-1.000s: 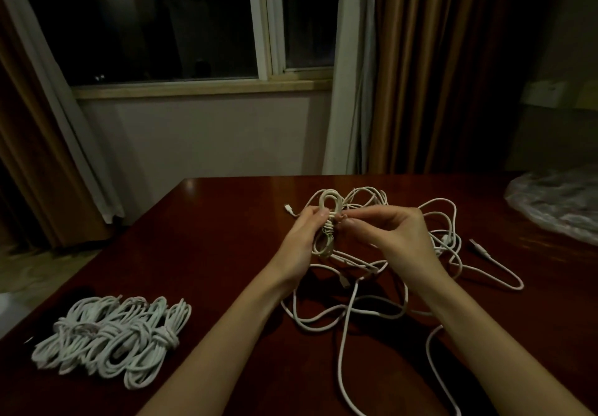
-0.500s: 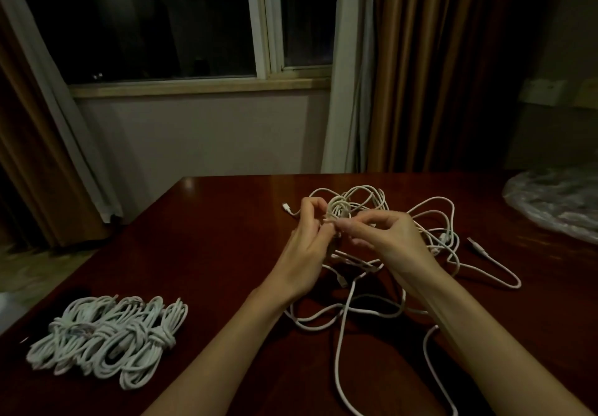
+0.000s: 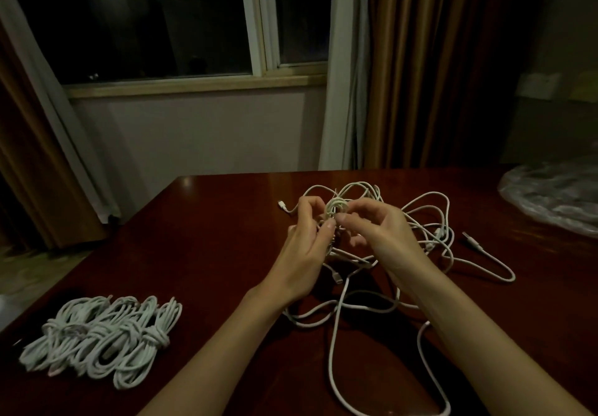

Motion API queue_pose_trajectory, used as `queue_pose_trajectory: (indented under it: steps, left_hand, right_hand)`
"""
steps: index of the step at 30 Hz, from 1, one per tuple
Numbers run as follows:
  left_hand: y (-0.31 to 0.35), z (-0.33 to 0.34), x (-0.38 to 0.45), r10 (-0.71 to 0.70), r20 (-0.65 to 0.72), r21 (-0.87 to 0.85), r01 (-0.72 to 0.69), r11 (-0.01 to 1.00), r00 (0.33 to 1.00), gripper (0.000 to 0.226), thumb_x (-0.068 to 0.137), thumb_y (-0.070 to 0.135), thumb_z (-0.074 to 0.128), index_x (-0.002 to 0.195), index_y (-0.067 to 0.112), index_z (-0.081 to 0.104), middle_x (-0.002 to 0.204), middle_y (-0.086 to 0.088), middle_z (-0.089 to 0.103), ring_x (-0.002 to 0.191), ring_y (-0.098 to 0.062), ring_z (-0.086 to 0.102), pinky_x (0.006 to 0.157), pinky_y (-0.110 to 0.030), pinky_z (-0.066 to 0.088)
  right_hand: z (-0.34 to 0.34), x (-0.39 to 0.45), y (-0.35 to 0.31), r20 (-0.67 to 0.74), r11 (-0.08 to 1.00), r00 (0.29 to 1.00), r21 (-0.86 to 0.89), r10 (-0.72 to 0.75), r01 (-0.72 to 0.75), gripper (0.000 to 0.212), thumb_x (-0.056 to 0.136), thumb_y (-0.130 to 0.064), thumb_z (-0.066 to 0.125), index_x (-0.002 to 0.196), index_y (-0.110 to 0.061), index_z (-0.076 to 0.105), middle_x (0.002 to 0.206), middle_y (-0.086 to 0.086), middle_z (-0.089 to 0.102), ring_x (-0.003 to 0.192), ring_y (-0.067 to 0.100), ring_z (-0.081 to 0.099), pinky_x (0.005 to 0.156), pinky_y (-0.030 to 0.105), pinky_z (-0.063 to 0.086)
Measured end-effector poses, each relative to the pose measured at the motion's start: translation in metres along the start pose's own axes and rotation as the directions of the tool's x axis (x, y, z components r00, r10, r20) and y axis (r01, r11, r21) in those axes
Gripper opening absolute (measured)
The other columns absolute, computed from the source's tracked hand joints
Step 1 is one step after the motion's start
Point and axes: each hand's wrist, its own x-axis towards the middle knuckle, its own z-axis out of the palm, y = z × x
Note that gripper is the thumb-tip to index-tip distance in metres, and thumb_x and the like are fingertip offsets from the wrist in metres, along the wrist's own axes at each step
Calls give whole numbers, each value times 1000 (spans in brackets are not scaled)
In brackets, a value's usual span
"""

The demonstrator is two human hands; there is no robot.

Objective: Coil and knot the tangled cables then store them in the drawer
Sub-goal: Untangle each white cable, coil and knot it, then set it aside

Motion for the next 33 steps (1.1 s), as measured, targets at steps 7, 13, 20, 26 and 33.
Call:
queue_pose_trajectory:
  steps: [7,13,20,26,33]
  left_hand:
    - [0,6,-3,32,131,182,-56,982,991,10,104,32,36,104,41,32,78,26,64,76,0,58,86,-33,39]
    - [2,3,8,-216,67,-285,226,932,974,23,102,24,41,118,19,57,105,0,67,92,-7,66,75,-19,52]
    - [-5,-9,13,-315,136,-546,336,767,939,24,79,26,63,94,12,74,83,-5,72,75,-13,67,69,-22,53]
    - [0,-1,14,-393,135,-695,369,616,910,20,83,22,61,96,8,69,70,1,68,57,-5,61,54,-15,48]
    - [-5,-16,13,-419,183,-736,407,540,889,31,90,25,58,109,1,59,73,-4,68,57,-6,62,51,-16,49]
  right_hand:
    - [5,-3,2,-112,984,983,-125,-145,131,13,88,-1,61,80,-10,54,71,-2,57,51,-3,53,48,12,42]
    - [-11,0,-6,-21,991,993,-77,-114,112,22,84,6,63,76,-13,55,64,-6,58,51,5,52,50,16,43]
    - [-9,0,-6,39,994,998,-94,-53,57,14,83,-1,68,76,-11,61,72,4,62,59,10,54,54,15,45]
    - [-8,5,-2,13,998,1000,64,15,-16,8,81,-7,71,79,-12,66,78,2,68,73,11,64,61,17,50]
    - [-8,3,-3,-64,1000,998,23,-13,14,8,80,-10,73,80,-10,65,74,-2,68,67,2,64,61,13,49]
